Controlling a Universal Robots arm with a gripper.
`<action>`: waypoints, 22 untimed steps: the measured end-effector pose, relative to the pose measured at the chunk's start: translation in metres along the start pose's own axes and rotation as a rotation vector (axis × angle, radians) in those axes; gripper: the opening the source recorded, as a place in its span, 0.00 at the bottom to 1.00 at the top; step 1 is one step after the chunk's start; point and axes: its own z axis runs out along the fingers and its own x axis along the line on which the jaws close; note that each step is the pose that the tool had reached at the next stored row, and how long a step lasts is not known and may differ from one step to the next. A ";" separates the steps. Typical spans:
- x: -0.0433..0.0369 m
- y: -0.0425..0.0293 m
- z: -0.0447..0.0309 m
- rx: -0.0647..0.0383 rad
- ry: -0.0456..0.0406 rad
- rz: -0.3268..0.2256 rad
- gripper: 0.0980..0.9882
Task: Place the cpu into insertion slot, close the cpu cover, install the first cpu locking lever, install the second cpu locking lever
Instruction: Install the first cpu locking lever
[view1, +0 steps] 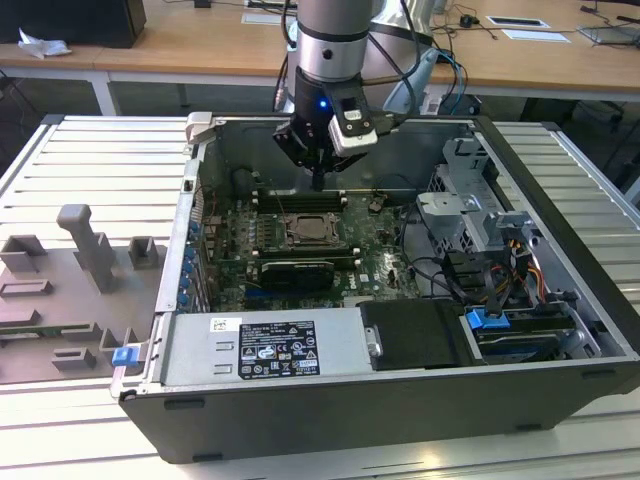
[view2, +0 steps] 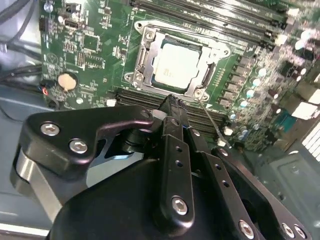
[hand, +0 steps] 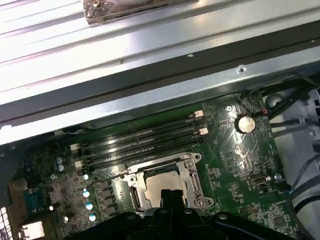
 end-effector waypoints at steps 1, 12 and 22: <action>0.0000 0.0000 0.0003 0.000 0.0017 -0.033 0.01; 0.0031 -0.0010 0.0041 0.003 0.0152 -0.294 0.01; 0.0689 -0.0163 0.0101 0.003 0.0150 -0.294 0.01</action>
